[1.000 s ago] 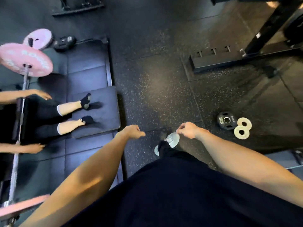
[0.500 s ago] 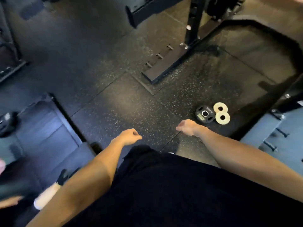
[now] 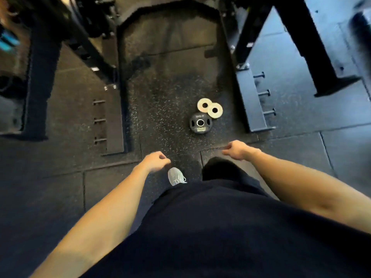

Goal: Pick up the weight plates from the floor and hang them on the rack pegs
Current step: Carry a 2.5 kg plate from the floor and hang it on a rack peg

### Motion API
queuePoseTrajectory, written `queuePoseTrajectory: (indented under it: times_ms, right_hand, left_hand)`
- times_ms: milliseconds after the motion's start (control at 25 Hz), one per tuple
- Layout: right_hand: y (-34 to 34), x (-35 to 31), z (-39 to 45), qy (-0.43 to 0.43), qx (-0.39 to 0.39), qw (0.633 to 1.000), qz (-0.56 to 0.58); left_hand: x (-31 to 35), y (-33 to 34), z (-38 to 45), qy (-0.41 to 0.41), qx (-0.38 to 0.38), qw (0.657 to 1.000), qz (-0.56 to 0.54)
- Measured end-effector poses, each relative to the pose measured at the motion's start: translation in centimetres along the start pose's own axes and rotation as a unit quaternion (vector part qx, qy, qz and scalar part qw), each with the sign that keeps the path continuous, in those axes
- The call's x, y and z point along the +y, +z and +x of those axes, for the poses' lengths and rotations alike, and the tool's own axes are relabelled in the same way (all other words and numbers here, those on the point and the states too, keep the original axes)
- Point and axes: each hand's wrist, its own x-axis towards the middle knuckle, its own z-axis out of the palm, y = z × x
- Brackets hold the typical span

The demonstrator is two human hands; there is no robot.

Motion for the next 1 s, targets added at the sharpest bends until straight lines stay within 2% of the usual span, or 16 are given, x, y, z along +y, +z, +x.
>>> queuePoseTrajectory:
  times_ms: [240,480,760,1000]
  right_hand:
    - [-2.3,0.1,2.2,0.071,0.012,0.992,0.102]
    - [-5.9,0.5,10.0,0.077,-0.004,0.987,0.144]
    - [-8.5,4.2,27.2,0.118,0.006,0.983,0.14]
    - [-3.7,7.1,46.0,0.145,0.015,0.981,0.13]
  left_hand:
    - [4.4,-5.7,5.1,0.035,-0.017,0.996,0.081]
    - [6.9,-6.8,11.0,0.0,-0.041,0.995,0.088]
    - [8.5,-3.6,27.7,-0.037,-0.035,0.996,0.072]
    - [7.4,2.6,47.2,-0.069,-0.034,0.996,0.044]
